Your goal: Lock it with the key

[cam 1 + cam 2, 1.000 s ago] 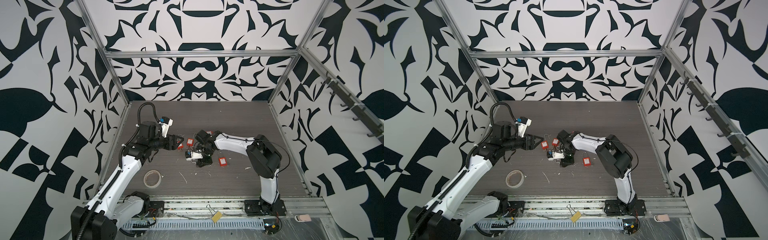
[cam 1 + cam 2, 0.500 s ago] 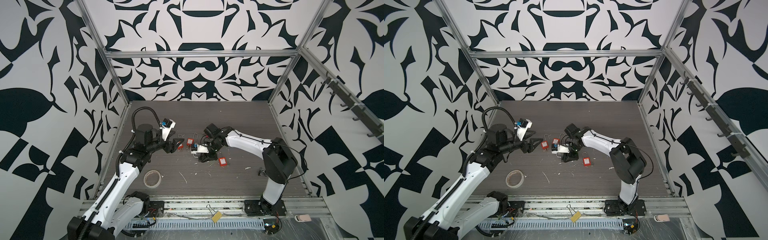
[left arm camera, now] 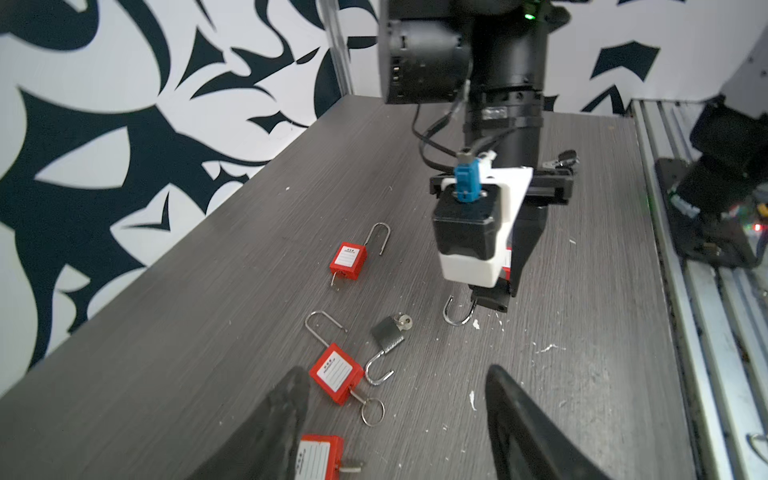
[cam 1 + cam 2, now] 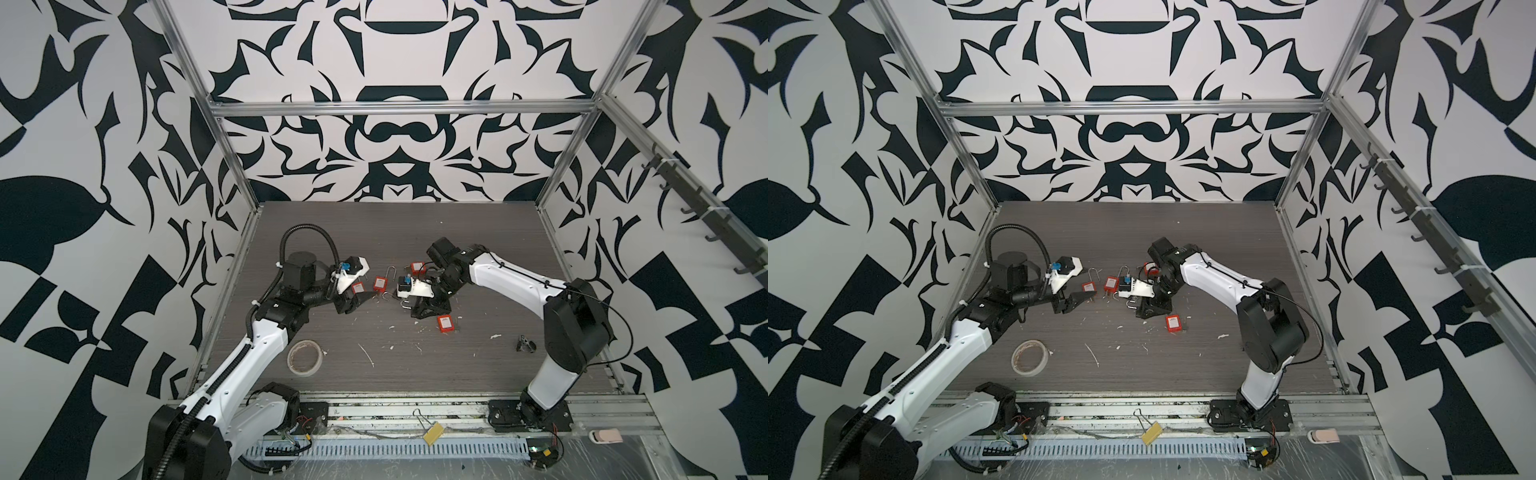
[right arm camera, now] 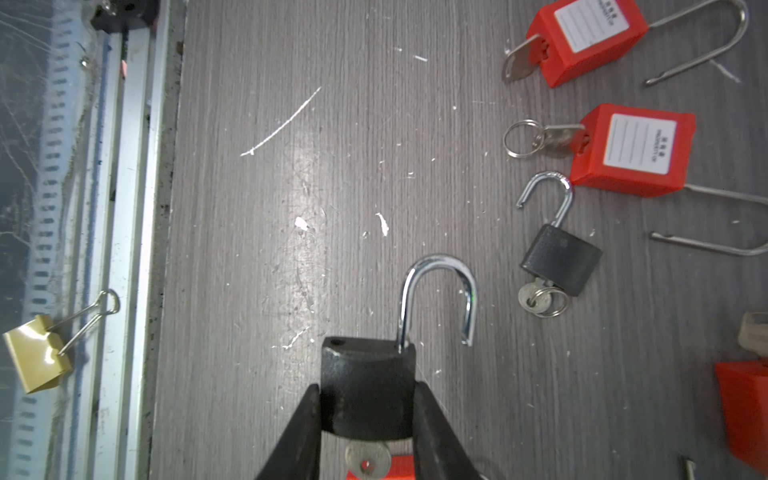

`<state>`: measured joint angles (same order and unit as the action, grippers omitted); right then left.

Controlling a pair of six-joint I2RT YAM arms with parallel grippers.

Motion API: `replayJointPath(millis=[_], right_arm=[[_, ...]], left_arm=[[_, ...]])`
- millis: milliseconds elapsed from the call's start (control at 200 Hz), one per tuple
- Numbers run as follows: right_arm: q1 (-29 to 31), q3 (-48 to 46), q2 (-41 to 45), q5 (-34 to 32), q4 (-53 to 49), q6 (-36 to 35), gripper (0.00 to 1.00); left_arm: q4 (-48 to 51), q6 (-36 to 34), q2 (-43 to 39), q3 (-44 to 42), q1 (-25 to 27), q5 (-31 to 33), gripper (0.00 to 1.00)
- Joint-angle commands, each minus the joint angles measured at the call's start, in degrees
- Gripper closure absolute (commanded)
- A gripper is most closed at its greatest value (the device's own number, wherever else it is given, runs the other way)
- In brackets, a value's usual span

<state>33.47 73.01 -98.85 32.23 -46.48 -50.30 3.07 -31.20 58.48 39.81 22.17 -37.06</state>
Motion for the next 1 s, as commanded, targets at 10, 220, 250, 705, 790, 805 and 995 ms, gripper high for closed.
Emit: replayJointPath(millis=[10,220,250,705,790,805,995], right_arm=[[-0.60,0.57,4.47,3.70,-1.13,1.51,0.68],[-0.53,-1.03,7.85,4.08,-1.28,2.22,0.68],[-0.56,-1.03,8.19,4.04,-1.60,2.27,0.68],[-0.47,-0.59,10.66,4.71,-5.29,3.51,0.69],[-0.39,-0.76,10.73,5.03,-5.37,4.05,0.70],[-0.42,-0.77,10.78,5.11,-5.37,4.18,0.70],[0.01,-1.38,10.95,5.65,-5.34,4.61,0.70]], left_arm=[[-3.10,-10.35,0.07,-1.96,2.68,0.70,0.33],[-15.17,-10.79,0.33,-9.33,7.13,7.39,0.34],[-15.43,-10.90,0.59,-9.39,7.33,7.30,0.34],[-15.99,-20.30,8.08,-6.56,14.51,8.94,0.45],[-18.11,-20.34,9.62,-6.29,15.69,10.93,0.47],[-18.50,-20.35,9.80,-6.24,15.90,11.31,0.48],[-21.48,-24.26,13.27,-5.82,21.42,20.00,0.55]])
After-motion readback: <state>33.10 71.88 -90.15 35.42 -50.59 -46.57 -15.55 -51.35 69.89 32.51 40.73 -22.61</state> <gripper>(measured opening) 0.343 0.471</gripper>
